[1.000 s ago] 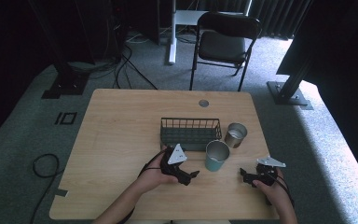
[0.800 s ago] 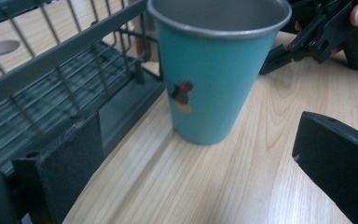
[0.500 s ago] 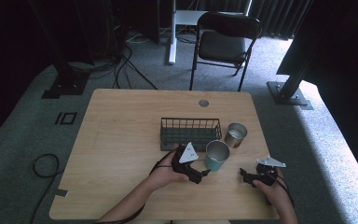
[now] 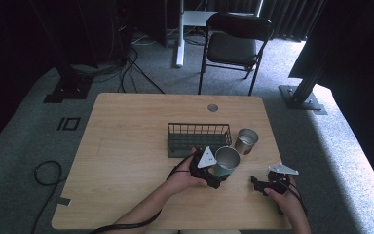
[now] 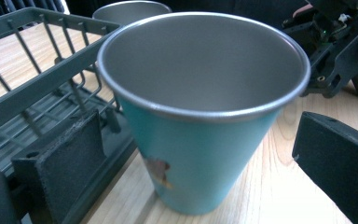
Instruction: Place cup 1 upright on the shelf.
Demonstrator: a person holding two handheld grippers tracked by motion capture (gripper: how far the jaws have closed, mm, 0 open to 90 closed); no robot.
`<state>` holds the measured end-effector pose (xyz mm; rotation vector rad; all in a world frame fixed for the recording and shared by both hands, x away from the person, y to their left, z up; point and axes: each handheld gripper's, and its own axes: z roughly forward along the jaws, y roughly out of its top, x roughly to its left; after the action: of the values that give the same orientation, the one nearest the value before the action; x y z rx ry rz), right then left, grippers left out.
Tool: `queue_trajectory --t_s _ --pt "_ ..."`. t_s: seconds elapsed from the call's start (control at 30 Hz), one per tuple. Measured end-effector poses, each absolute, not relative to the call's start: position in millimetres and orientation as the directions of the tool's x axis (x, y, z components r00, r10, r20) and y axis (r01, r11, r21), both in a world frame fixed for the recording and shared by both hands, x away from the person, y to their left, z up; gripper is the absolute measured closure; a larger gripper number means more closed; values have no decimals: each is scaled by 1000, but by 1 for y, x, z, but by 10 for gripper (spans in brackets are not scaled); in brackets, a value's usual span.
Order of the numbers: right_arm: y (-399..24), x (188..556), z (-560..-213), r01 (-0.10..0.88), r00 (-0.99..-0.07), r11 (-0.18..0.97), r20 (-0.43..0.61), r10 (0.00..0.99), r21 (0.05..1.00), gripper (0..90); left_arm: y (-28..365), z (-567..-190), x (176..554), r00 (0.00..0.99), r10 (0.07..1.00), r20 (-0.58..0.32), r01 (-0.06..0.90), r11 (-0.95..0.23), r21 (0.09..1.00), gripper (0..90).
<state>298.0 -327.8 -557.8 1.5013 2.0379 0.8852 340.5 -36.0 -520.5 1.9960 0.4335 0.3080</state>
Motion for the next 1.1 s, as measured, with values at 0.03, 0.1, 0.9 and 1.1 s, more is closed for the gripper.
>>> queue_trajectory --t_s 0.03,0.1,0.9,1.1 --pt "-328 298 -558 660 -302 199 13 953 724 120 -38 -521 341 902 431 24 169 -404 899 25" --pt "-328 298 -558 660 -302 199 13 953 724 119 -43 -522 342 899 436 37 154 -394 906 25" --pt "-328 298 -558 660 -301 199 13 953 724 120 -76 -523 348 863 503 34 153 -326 933 132" --pt "-328 298 -558 660 -301 198 13 953 724 120 -77 -521 346 876 482 20 159 -326 932 136"
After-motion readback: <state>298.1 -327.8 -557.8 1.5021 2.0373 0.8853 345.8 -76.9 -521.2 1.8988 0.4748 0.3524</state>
